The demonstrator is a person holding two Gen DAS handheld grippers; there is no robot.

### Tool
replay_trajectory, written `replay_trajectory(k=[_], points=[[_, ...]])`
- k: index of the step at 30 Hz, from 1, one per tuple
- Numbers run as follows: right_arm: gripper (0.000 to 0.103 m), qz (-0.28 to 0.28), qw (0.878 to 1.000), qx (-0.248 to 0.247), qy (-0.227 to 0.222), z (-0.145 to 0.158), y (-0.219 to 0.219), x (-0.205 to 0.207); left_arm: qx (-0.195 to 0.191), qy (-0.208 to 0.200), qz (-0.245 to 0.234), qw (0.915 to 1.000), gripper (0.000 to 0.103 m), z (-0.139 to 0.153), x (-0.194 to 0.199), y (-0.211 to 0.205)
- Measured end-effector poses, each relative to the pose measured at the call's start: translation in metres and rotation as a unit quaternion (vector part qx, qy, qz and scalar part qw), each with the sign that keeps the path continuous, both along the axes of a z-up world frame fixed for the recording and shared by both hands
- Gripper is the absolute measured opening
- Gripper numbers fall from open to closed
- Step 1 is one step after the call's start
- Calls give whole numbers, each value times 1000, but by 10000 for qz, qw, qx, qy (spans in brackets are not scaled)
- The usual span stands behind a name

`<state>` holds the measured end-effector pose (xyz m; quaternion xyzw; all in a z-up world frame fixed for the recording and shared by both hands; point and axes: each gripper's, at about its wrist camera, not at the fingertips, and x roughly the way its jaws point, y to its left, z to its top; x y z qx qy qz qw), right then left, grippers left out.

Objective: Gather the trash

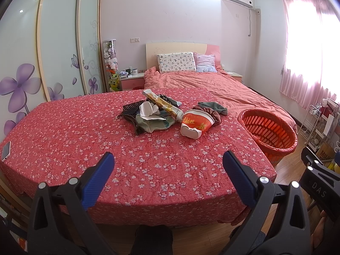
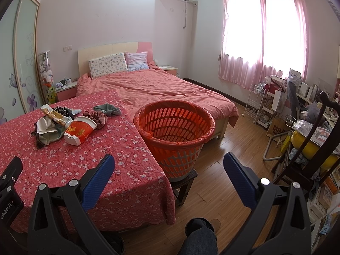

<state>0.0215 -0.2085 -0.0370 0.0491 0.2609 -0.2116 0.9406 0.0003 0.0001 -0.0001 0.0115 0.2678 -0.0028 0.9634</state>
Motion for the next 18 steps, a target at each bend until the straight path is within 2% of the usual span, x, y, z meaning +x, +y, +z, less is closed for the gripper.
replay_trajectory(k=[18], points=[[101,-1,10000,3,14,-1,0,2,-4,9,0,10000,99,0,0,0]])
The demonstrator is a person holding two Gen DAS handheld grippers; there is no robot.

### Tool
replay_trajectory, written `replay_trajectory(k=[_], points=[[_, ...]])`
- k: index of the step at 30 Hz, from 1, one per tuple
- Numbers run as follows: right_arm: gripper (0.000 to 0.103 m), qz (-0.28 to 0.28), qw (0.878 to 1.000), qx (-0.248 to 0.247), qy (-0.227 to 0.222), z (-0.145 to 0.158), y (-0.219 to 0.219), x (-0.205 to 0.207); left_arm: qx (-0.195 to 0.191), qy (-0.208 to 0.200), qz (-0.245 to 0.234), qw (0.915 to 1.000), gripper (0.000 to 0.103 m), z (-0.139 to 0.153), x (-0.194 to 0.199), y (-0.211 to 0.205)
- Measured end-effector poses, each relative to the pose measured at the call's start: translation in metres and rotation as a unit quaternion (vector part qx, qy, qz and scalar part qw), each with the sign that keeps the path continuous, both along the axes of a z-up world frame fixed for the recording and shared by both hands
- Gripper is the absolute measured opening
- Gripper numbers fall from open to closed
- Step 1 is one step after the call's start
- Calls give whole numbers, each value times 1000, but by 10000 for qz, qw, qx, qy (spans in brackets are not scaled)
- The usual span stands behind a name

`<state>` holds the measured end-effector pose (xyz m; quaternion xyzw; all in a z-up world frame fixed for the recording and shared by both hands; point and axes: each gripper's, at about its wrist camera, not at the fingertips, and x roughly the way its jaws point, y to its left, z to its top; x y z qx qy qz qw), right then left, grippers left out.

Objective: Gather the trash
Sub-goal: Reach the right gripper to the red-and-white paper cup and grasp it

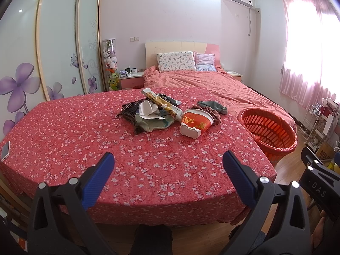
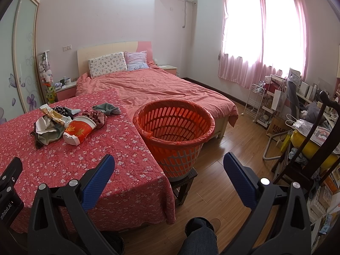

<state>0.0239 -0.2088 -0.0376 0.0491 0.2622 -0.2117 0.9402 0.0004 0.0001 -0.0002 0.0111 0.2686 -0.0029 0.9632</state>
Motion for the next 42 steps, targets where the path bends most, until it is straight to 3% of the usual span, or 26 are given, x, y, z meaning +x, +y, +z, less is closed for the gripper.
replay_trajectory(k=[13,18,24,30,36,42], points=[[101,-2,10000,-10,10,0,2,2,-5,34,-11,10000,99,-4,0,0],[101,73,9995,-208,-205,-1,1,6,-69,95,23,9999,99,-12,11,6],[101,629,9978,220,-25,-11,3,44,-347,348,459,9977,99,-18,45,49],[100,1018,9940,382,134,-13,24,82,-165,266,1004,9945,98,-25,79,91],[99,1556,9842,697,476,-24,57,138,-168,411,1138,9925,93,-35,113,119],[99,1650,9782,767,1002,-48,92,186,-303,448,1198,9913,93,-43,133,141]])
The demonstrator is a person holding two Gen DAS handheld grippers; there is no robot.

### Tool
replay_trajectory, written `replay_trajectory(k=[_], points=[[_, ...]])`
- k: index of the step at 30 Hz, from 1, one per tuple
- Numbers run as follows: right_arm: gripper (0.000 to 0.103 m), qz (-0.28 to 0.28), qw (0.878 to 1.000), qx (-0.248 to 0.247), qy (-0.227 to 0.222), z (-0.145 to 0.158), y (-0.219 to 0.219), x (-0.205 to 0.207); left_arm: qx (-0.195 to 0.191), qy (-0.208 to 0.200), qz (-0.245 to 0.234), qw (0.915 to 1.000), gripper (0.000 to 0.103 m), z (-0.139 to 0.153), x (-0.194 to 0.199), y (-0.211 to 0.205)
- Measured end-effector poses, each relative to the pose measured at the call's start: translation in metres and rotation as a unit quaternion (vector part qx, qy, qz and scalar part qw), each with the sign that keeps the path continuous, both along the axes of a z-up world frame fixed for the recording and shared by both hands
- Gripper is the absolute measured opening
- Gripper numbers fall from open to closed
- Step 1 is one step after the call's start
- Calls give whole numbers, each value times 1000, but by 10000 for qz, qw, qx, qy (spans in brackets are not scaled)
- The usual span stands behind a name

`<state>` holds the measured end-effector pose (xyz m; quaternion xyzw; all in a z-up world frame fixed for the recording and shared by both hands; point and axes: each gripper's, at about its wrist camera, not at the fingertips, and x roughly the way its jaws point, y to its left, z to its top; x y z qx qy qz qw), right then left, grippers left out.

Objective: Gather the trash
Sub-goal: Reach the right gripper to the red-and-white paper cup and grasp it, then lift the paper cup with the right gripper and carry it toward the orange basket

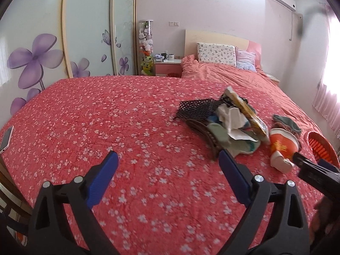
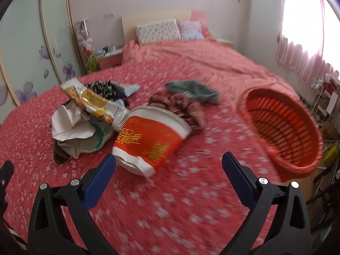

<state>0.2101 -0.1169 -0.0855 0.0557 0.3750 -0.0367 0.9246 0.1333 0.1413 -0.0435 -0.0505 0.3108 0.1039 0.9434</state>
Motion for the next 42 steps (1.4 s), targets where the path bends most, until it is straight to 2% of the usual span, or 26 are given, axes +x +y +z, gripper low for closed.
replay_trajectory(k=[7,8,11,13,20,24,25,27,29,33,35,38,42], points=[[99,-154,9988,272,378,-9,17,29,-320,134,-25,9994,93,-12,19,17],[97,-166,9987,207,439,-12,20,34,-377,144,-44,9992,91,-13,20,18],[78,-184,9970,17,758,-21,22,39,-522,186,-148,9984,86,-15,31,18],[76,-216,9967,161,771,-21,14,36,-570,231,-235,9978,84,-16,39,14],[76,-320,9970,69,707,-20,1,23,-875,471,-643,9930,67,-23,77,-4],[77,-272,9972,17,692,-21,1,20,-824,759,-709,9912,53,-34,97,-13],[77,-254,9973,0,692,-21,-1,19,-879,773,-778,9901,52,-37,99,-14],[77,-235,9972,-12,709,-20,-3,24,-1000,733,-900,9882,42,-37,98,-12],[77,-231,9972,4,714,-19,-6,23,-979,747,-905,9883,39,-34,95,-6],[77,-230,9972,95,712,-19,-12,27,-687,893,-645,9915,39,-38,94,13],[77,-216,9972,92,709,-20,-14,29,-852,1006,-654,9891,38,-41,92,22],[77,-185,9973,60,704,-21,-11,31,-1127,1008,-754,9856,43,-41,90,24],[77,-140,9975,110,689,-22,-11,33,-1122,990,-861,9850,44,-41,95,12]])
